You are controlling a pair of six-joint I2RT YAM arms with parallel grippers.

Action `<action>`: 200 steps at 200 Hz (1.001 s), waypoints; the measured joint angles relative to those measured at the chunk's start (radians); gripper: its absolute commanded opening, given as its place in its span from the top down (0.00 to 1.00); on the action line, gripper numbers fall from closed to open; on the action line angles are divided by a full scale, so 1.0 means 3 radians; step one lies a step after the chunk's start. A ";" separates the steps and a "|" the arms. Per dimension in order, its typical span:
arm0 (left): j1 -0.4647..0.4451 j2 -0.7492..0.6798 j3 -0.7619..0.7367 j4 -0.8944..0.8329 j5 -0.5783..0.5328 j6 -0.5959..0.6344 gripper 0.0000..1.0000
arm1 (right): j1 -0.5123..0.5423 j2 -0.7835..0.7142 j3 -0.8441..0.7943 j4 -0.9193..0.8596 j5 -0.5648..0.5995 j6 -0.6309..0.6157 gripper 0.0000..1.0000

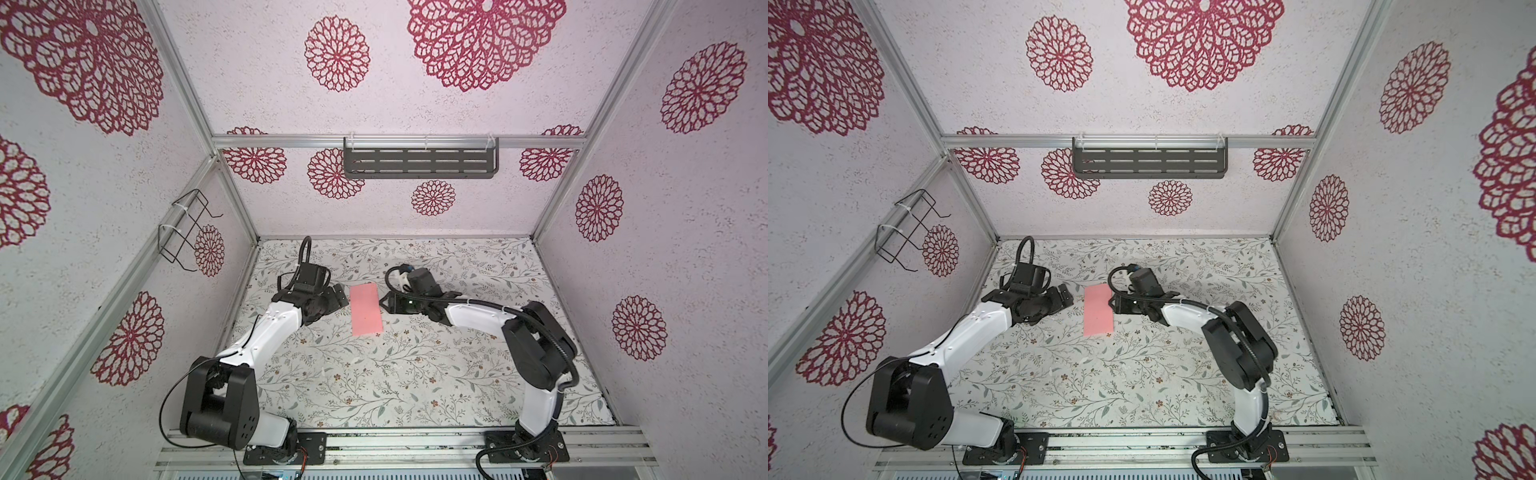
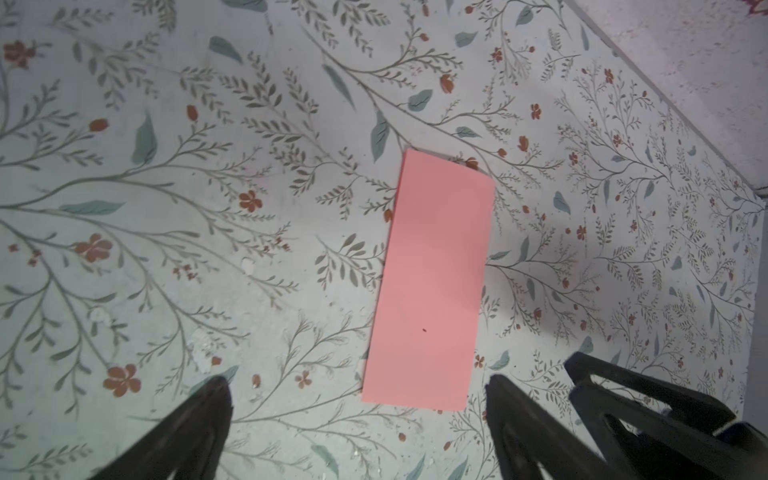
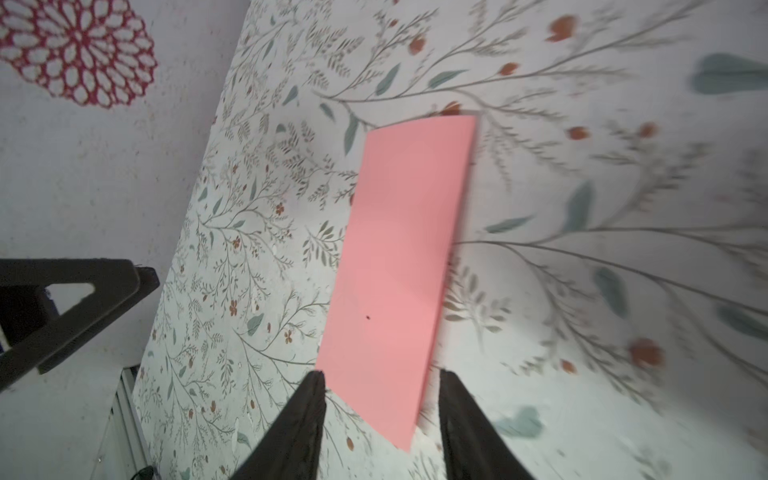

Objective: Fold a paper plane with a square sheet of paper (pick it up from the middle)

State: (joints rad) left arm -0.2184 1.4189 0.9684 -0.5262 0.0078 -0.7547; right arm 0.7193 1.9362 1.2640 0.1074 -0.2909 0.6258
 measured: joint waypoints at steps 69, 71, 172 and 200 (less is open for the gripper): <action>0.0245 -0.0326 -0.0415 0.0329 0.0212 -0.0086 0.03 | 0.0123 0.0857 0.0849 -0.0294 -0.0182 0.0008 0.59; 0.0247 -0.0326 -0.0416 0.0333 0.0223 -0.0086 0.03 | 0.0121 0.0868 0.0858 -0.0305 -0.0182 0.0008 0.59; 0.0203 -0.0299 -0.0579 0.0594 0.0708 -0.0210 0.03 | -0.0104 0.0383 0.0028 -0.0367 -0.0342 -0.0327 0.60; 0.0031 -0.0263 -0.0754 0.0721 0.0886 -0.0365 0.03 | -0.0224 0.0285 -0.0090 -0.0412 -0.0435 -0.0376 0.60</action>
State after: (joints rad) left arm -0.2092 1.3399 0.7422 -0.3099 0.2737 -0.8642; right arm 0.6521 2.0216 1.2369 -0.0162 -0.4213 0.5129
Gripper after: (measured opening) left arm 0.975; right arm 0.403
